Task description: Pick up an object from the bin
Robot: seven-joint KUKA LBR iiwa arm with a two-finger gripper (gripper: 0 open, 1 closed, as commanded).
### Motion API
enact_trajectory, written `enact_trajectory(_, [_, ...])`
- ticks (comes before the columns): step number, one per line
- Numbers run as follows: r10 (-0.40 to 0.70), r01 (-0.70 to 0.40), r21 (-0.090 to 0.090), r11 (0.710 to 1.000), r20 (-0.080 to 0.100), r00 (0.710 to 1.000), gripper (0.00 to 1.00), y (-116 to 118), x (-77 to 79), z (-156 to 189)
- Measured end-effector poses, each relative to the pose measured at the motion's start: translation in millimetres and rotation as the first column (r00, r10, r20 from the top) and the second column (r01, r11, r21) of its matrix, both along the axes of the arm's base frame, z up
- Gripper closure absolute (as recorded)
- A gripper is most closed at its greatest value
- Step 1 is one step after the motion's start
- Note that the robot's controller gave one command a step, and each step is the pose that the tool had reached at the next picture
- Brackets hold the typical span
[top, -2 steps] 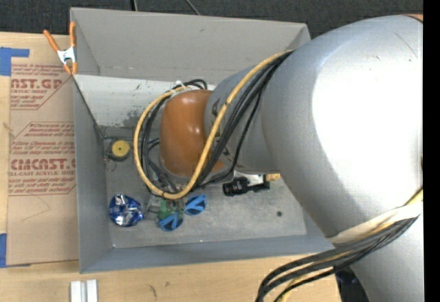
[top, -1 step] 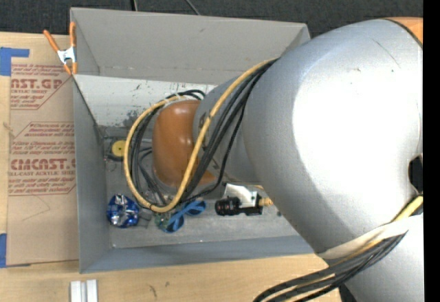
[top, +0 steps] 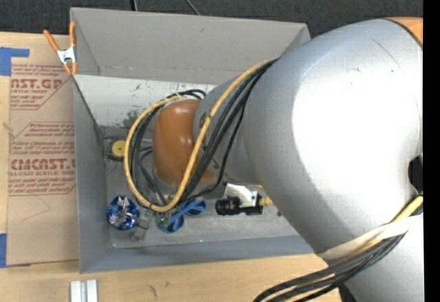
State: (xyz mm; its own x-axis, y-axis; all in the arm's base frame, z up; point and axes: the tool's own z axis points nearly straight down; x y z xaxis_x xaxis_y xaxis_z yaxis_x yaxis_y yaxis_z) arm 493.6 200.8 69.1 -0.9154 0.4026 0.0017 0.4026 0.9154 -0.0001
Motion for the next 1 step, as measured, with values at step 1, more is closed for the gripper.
enact_trajectory(1, [0.050, -0.050, 0.001, 0.999, 0.001, 0.999, 0.00, 46.6, -6.6, 9.8])
